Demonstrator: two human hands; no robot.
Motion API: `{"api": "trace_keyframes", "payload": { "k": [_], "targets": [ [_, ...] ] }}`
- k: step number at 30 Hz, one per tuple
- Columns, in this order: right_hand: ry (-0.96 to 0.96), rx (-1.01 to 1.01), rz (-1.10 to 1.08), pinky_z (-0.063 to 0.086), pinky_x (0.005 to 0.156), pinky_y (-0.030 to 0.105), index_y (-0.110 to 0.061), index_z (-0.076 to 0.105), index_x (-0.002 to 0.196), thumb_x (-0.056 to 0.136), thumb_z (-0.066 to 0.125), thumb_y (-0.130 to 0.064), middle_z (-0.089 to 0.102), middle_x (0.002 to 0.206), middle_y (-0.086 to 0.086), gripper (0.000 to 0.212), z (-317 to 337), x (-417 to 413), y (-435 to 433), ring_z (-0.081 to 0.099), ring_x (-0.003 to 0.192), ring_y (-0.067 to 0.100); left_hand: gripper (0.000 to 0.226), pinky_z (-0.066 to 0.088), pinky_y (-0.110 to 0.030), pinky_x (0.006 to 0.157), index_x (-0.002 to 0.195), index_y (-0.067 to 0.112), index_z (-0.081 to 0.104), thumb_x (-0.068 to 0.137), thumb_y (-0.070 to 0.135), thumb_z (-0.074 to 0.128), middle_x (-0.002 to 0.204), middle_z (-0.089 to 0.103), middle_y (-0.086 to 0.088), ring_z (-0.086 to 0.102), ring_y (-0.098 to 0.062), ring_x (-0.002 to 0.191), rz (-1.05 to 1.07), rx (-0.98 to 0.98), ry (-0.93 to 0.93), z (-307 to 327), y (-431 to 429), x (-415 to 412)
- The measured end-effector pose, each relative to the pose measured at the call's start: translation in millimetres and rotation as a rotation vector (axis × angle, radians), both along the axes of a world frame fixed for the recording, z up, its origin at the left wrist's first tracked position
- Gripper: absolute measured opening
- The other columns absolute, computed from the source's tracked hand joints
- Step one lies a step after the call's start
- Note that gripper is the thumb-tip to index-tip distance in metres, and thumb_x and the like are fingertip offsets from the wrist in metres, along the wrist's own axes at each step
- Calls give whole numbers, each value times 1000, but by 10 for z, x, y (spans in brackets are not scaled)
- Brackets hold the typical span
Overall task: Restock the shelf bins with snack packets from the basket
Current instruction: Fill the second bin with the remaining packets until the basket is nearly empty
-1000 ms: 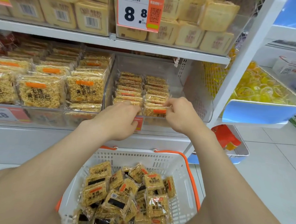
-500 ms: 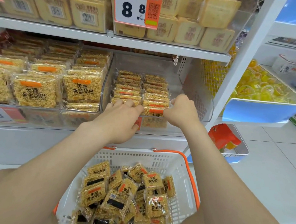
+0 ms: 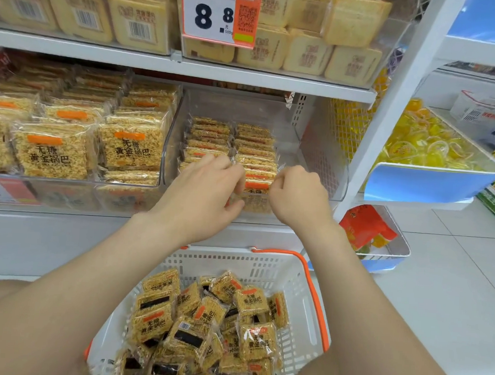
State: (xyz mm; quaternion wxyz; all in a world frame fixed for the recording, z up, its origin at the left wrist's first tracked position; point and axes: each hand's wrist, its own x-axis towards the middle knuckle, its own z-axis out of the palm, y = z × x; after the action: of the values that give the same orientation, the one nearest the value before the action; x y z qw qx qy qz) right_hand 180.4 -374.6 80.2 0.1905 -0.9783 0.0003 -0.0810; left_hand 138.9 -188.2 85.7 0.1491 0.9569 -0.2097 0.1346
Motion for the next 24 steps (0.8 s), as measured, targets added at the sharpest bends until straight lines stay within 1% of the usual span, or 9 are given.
{"api": "trace_keyframes", "payload": {
  "k": [2, 4, 8, 11, 14, 17, 20, 22, 24],
  "targets": [
    [-199, 44, 16, 56, 79, 44, -10, 74, 98, 91, 47, -13, 72, 94, 12, 28, 40, -71, 16, 63, 89, 35, 18, 41, -32, 58, 81, 32, 53, 92, 42, 62, 78, 59, 13, 59, -15, 82, 18, -13, 73, -1, -63, -65],
    [-281, 148, 41, 56, 73, 43, -13, 75, 89, 87, 44, -12, 73, 87, 9, 31, 82, -159, 43, 65, 85, 31, 25, 40, -30, 54, 77, 29, 54, 93, 48, 58, 73, 61, 10, 60, -17, 74, 31, 86, 200, -66, -124, -127],
    [-89, 150, 168, 57, 57, 42, -17, 66, 67, 74, 34, -21, 66, 67, 5, 33, 22, -376, 171, 63, 66, 31, 25, 50, -34, 62, 89, 23, 62, 99, 44, 54, 83, 62, 2, 61, -23, 77, -50, 403, 421, -337, -158, -197],
    [120, 8, 262, 39, 48, 33, -16, 45, 61, 80, 44, -16, 46, 62, 5, 19, -90, -538, 291, 50, 61, 34, 26, 56, -40, 69, 96, 14, 64, 102, 34, 49, 90, 66, -5, 63, -25, 78, -105, 505, 561, -594, -190, -210],
    [240, -151, 347, 38, 59, 35, -14, 37, 68, 91, 56, -13, 39, 70, 4, 30, -192, -608, 370, 46, 70, 33, 18, 55, -40, 66, 95, 14, 59, 103, 23, 44, 88, 62, -4, 62, -26, 75, -117, 584, 650, -930, -253, -197],
    [346, -294, 421, 41, 70, 38, -12, 44, 91, 97, 54, -13, 41, 84, 4, 12, -299, -646, 436, 48, 80, 34, 19, 46, -34, 60, 94, 14, 60, 103, 12, 44, 83, 56, -1, 53, -20, 66, -139, 687, 785, -1357, -286, -249],
    [422, -387, 484, 40, 69, 36, -14, 53, 106, 98, 52, -10, 45, 96, 6, 8, -405, -665, 487, 50, 78, 27, 19, 52, -34, 63, 118, 11, 61, 103, 13, 49, 105, 66, -6, 62, -21, 79, -189, 754, 876, -1796, -267, -399],
    [468, -417, 508, 40, 67, 36, -13, 49, 98, 98, 50, -9, 44, 95, 5, 4, -451, -646, 524, 47, 71, 24, 38, 56, -37, 71, 140, 14, 52, 102, 13, 54, 128, 62, -10, 64, -25, 96, -240, 801, 900, -2058, -225, -535],
    [489, -421, 506, 41, 63, 35, -13, 45, 84, 96, 49, -7, 44, 89, 3, 14, -502, -602, 566, 47, 67, 23, 66, 57, -47, 91, 158, 25, 32, 100, 10, 60, 149, 45, -16, 59, -36, 119, -305, 864, 876, -2279, -176, -652]
  ]
}}
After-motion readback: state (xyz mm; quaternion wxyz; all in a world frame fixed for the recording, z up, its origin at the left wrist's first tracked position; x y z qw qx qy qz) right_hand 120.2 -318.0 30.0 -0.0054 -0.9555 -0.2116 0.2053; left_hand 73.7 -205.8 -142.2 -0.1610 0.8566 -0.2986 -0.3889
